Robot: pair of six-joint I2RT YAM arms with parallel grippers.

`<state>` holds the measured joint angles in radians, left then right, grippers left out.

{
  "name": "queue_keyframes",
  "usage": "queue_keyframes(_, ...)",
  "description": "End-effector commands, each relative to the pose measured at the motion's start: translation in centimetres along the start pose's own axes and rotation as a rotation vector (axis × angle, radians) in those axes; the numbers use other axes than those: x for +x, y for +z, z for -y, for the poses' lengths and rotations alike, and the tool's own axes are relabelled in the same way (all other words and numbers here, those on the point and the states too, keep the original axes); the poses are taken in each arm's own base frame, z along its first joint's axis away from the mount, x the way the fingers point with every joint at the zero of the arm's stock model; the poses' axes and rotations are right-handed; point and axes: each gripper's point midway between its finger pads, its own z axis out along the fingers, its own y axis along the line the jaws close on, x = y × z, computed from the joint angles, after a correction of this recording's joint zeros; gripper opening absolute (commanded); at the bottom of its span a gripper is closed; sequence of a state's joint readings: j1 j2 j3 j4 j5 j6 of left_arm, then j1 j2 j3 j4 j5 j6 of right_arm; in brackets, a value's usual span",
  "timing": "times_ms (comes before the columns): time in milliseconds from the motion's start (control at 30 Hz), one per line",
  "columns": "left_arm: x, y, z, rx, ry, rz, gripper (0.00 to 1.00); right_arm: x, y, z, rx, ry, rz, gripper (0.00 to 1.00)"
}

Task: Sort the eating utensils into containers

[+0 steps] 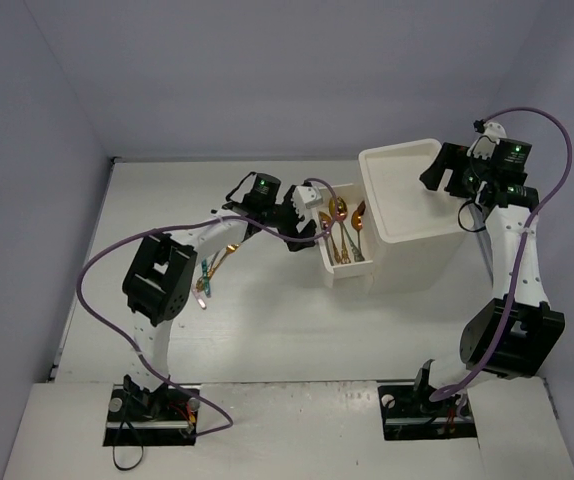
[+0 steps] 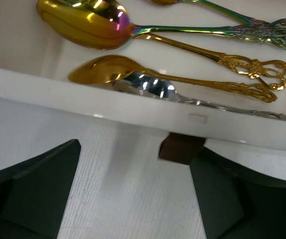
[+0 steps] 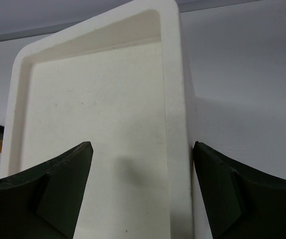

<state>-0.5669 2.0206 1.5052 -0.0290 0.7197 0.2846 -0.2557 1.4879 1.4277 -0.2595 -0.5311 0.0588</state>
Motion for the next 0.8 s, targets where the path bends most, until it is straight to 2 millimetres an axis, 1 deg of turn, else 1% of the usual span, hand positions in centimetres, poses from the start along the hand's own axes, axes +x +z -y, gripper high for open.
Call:
queue_keyframes(0,-8.6,0.2,1.0,0.054,0.178,0.205,0.94,0.6,1.0,-2.4,-0.094,-0.019,-0.01,0.78)
queue_keyframes(100,-10.1,0.8,1.4,0.074,0.191,0.23,0.94,1.2,1.4,-2.5,-0.097,-0.018,-0.025,0.78)
queue_keyframes(200,-10.6,1.7,2.0,0.089,0.204,0.238,0.94,1.5,1.8,-2.9,-0.11,-0.02,-0.038,0.78)
queue_keyframes(267,-11.3,2.1,2.1,0.091,0.207,0.251,0.94,1.9,2.2,-3.3,-0.118,-0.02,-0.05,0.74)
queue_keyframes(367,-12.3,2.5,2.3,0.1,0.213,0.272,0.95,2.4,2.5,-3.7,-0.122,-0.012,-0.063,0.58)
queue_keyframes(400,-12.5,2.5,2.3,0.103,0.216,0.277,0.95,2.5,2.5,-3.9,-0.124,-0.012,-0.065,0.51)
queue_keyframes(433,-12.9,2.6,2.4,0.11,0.223,0.286,0.95,2.6,2.6,-4.0,-0.125,-0.013,-0.067,0.4)
queue_keyframes(533,-13.8,2.3,2.7,0.128,0.239,0.306,0.94,2.6,2.5,-4.1,-0.12,-0.014,-0.067,0.2)
queue_keyframes(633,-14.4,2.1,3.3,0.158,0.251,0.323,0.95,2.8,2.4,-4.5,-0.117,-0.021,-0.067,0.03)
queue_keyframes(700,-14.9,2.0,3.5,0.17,0.253,0.333,0.94,2.9,2.3,-4.8,-0.118,-0.025,-0.068,0.0)
queue_keyframes(767,-15.5,1.8,3.9,0.186,0.255,0.345,0.94,3.3,2.4,-4.8,-0.116,-0.022,-0.076,0.0)
